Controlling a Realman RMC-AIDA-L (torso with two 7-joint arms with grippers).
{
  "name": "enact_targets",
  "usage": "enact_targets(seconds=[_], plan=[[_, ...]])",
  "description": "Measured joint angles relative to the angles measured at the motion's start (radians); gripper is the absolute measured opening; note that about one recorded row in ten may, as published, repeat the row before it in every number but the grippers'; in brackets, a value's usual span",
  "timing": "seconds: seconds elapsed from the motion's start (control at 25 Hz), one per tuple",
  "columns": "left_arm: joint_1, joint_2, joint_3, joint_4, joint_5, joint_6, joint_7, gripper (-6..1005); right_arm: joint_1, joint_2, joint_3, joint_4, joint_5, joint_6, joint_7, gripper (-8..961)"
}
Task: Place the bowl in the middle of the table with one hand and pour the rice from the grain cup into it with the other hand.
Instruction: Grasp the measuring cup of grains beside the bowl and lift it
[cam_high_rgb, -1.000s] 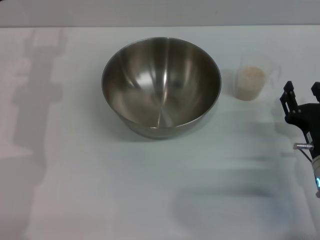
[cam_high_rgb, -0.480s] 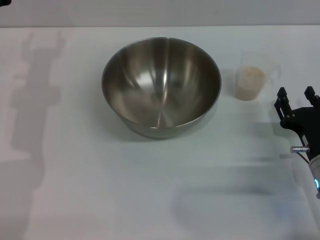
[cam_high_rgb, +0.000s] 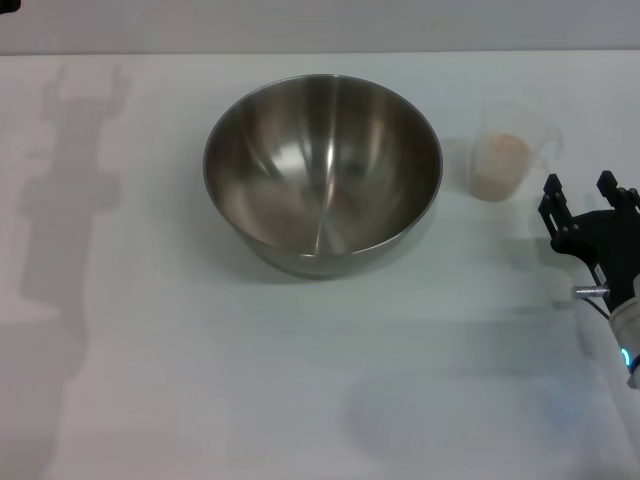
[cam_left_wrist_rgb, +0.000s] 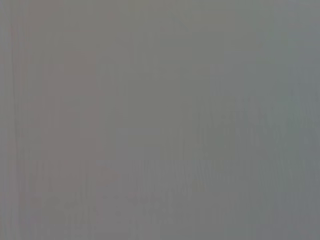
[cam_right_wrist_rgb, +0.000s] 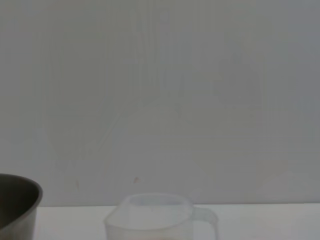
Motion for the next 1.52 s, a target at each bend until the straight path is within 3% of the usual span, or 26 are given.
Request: enact_targets(seconds=[1.52], plan=[[-0.008,0.0,-0.005,-0.008,0.003,0.02,0.0,792,0.071,-0.005,0.056,-0.055,0.001,0.051,0.026,534]])
